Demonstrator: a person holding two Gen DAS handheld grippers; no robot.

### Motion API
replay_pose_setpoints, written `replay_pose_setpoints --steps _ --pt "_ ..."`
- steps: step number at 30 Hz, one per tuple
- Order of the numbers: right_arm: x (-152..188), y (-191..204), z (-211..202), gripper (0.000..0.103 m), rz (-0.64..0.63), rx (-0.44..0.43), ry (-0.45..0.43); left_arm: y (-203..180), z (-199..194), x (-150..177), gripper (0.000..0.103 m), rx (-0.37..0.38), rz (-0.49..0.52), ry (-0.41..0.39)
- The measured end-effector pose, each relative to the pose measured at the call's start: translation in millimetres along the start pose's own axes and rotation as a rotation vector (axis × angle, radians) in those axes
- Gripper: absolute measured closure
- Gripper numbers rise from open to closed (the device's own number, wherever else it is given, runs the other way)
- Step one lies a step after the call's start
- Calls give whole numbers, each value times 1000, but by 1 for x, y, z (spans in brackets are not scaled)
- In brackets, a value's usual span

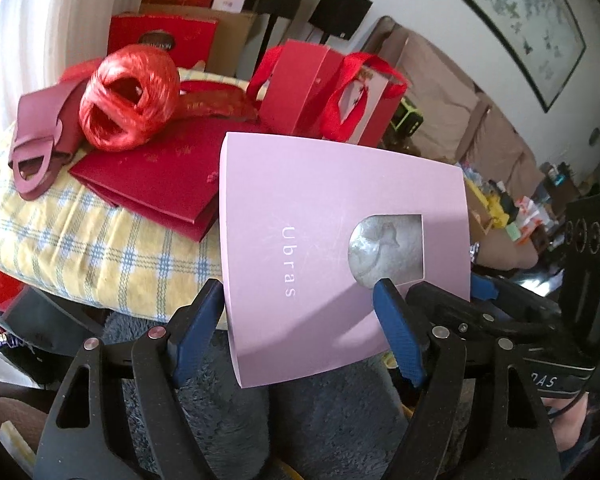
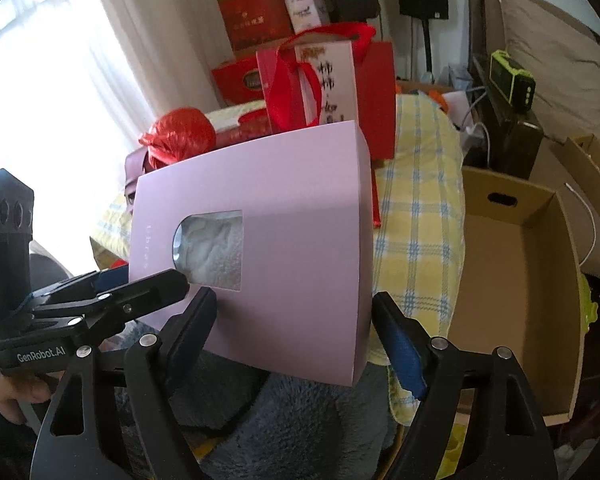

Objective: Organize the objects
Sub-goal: 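Carry the pink box with the left gripper toward the cardboard box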

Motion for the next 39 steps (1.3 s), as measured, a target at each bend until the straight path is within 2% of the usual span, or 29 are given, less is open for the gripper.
replay_pose_setpoints --steps 9,13,18,39 --pt "-9 8 -25 22 -17 8 -68 -10 -28 -13 29 -4 62 -54" --pt "-14 14 -40 25 -34 23 -106 -26 -45 -19 29 -28 110 -102" --pt "-20 18 -60 26 -46 34 -153 -38 -58 -23 29 -15 128 -138" --pt "-26 -3 -98 26 -6 85 -228 -74 -59 -34 29 42 180 -166"
Point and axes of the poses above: each gripper's, at about its wrist camera, not at the fingertips, and z roughly the way its jaws point, y to its left, x to its underside, the point moved 5 cm from there along z, roughly the way its jaws point, and after that the axes turned 2 degrees about y, right-handed, at the moved point
